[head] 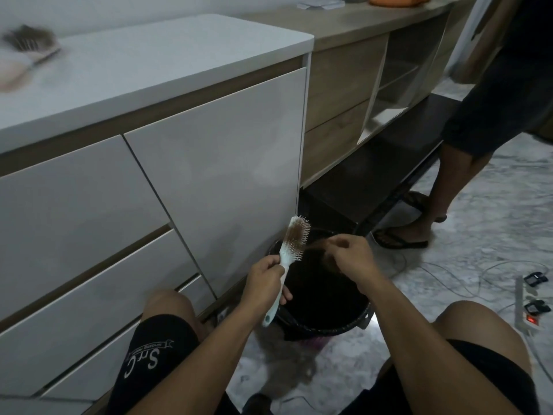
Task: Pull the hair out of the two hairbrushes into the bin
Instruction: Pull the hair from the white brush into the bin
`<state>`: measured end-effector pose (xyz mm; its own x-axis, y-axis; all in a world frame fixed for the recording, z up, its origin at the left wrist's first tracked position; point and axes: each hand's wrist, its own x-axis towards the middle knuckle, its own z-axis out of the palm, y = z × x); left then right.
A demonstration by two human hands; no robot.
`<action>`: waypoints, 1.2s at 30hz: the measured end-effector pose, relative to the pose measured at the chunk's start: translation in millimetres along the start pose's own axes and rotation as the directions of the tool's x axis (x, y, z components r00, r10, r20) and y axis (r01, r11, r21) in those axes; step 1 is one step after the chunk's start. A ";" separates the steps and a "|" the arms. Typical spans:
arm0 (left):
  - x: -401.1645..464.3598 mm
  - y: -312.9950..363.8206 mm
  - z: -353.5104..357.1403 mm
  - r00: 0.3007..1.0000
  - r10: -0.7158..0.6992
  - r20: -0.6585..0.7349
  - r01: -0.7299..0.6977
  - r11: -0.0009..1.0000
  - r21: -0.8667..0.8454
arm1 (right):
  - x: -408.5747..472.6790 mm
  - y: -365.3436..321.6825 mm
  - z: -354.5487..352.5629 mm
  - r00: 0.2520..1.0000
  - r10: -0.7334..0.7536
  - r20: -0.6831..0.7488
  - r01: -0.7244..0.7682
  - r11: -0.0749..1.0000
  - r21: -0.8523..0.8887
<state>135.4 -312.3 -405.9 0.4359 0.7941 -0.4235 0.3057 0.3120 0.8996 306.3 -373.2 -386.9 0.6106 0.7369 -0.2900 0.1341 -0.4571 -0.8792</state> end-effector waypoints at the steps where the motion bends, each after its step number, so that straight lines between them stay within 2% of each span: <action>1: -1.5 0.7 0.8 1.000 0.000 0.010 0.000 1.000 0.000 | -1.0 -0.5 0.5 1.000 -0.007 0.021 0.006 1.000 0.029; 4: -4.5 1.7 4.0 1.000 0.000 0.024 0.000 1.000 -0.013 | -7.9 -3.2 3.7 0.974 -0.124 0.188 0.120 0.992 0.032; 6: -5.7 2.8 5.2 1.000 -0.001 0.029 0.002 1.000 -0.023 | -10.0 -1.2 8.3 0.956 -0.197 0.219 0.207 0.978 -0.022; 8: -5.7 3.3 6.1 0.999 -0.004 0.035 0.006 0.999 -0.032 | -9.9 2.9 13.2 0.959 -0.242 0.151 0.252 0.966 -0.052; 11: -5.5 4.2 7.9 0.999 -0.011 0.046 0.012 0.999 -0.036 | -8.5 4.3 14.3 0.974 -0.227 0.013 0.227 0.970 -0.086; 17: -2.3 3.1 5.7 0.999 -0.039 0.012 0.040 0.997 -0.063 | 0.6 3.8 10.0 0.972 -0.106 -0.211 0.118 0.992 0.047; 19: -1.7 3.9 6.5 0.999 -0.043 0.008 0.043 0.997 -0.061 | 0.4 3.8 10.8 0.976 -0.108 -0.189 0.119 0.992 0.050; 22: -2.6 5.5 8.6 0.999 -0.031 0.025 0.032 0.999 -0.036 | -4.4 2.6 13.8 0.987 -0.155 -0.043 0.158 0.986 0.052; 24: -4.0 6.2 10.8 0.999 -0.017 0.041 0.018 1.000 -0.024 | -6.3 4.9 17.9 0.982 -0.186 -0.011 0.187 0.982 0.038; 29: -2.4 2.3 12.4 1.000 -0.015 0.027 0.016 1.000 -0.015 | 0.0 6.6 16.9 0.977 -0.168 -0.133 0.174 0.984 0.029; 33: -2.3 -0.3 9.8 1.000 -0.001 0.026 0.000 1.000 0.025 | 6.5 7.8 12.3 0.956 -0.101 -0.276 0.134 0.985 0.105; 36: -4.1 1.0 12.7 0.999 0.029 0.027 -0.030 0.998 0.048 | 2.8 4.5 11.5 0.977 -0.116 -0.178 0.141 0.981 0.136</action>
<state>144.6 -321.9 -404.6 0.4676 0.7883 -0.3999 0.3326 0.2622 0.9059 299.7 -367.5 -396.0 0.7202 0.6843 -0.1140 0.1116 -0.2765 -0.9545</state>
